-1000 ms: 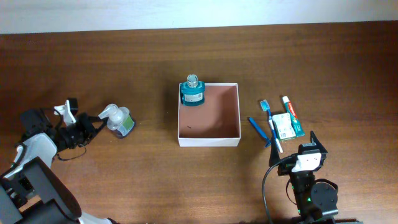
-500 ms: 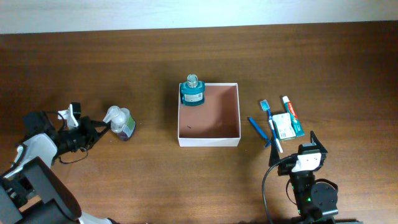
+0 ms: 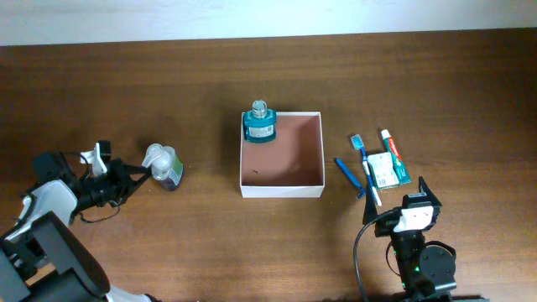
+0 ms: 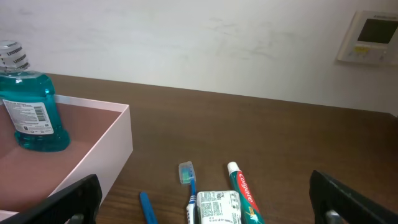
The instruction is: Pack container
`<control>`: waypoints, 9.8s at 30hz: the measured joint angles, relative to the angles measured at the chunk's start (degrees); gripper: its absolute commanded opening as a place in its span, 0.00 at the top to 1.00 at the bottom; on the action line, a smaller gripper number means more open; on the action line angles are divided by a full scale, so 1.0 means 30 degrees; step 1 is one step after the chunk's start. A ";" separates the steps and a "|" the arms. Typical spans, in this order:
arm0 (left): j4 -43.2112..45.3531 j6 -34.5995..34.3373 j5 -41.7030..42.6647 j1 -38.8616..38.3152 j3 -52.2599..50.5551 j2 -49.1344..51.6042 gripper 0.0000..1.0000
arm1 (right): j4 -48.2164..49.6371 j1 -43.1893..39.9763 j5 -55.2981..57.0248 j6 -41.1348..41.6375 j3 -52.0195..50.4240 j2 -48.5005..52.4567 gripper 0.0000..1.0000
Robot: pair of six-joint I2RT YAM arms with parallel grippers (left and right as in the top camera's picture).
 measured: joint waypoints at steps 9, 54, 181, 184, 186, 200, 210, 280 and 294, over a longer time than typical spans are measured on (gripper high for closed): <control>-0.0248 0.0000 0.0000 0.0007 0.0000 0.0000 0.99 | 0.0000 0.0000 0.0000 0.0015 0.0000 0.0000 0.02; -0.6513 -0.0007 -1.0477 -0.6506 0.7206 -1.2298 0.67 | -0.0007 0.0000 0.0000 0.0029 0.0000 0.0000 0.02; -1.1810 0.1530 -1.7034 -0.9894 1.1293 0.1566 0.65 | 0.0000 0.0000 0.0000 0.0029 0.0000 0.0000 0.02; -1.1897 0.1530 -1.7034 -0.9894 1.1344 0.1574 0.66 | -0.0007 0.0000 0.0000 0.0015 0.0000 0.0000 0.02; -1.2036 0.1530 -1.7041 -0.9894 1.1387 0.1574 0.66 | -0.0007 0.0000 0.0000 0.0022 0.0000 0.0000 0.02; -1.2881 0.1530 -1.6888 -0.9894 1.2058 0.1581 0.68 | 0.0000 0.0000 0.0000 0.0022 0.0000 0.0000 0.02; -1.6203 0.1435 -1.6735 -1.0018 1.6043 0.1778 0.72 | 0.0000 0.0000 0.0000 0.0022 0.0000 0.0000 0.02; -1.4819 -0.6331 -1.8251 -2.0094 2.0757 0.3308 0.71 | -0.0007 0.0000 0.0000 0.0015 0.0000 0.0000 0.02; -1.4375 -0.7155 -1.8884 -2.0094 2.0677 0.3366 0.72 | -0.0007 0.0000 0.0000 0.0015 0.0000 0.0000 0.02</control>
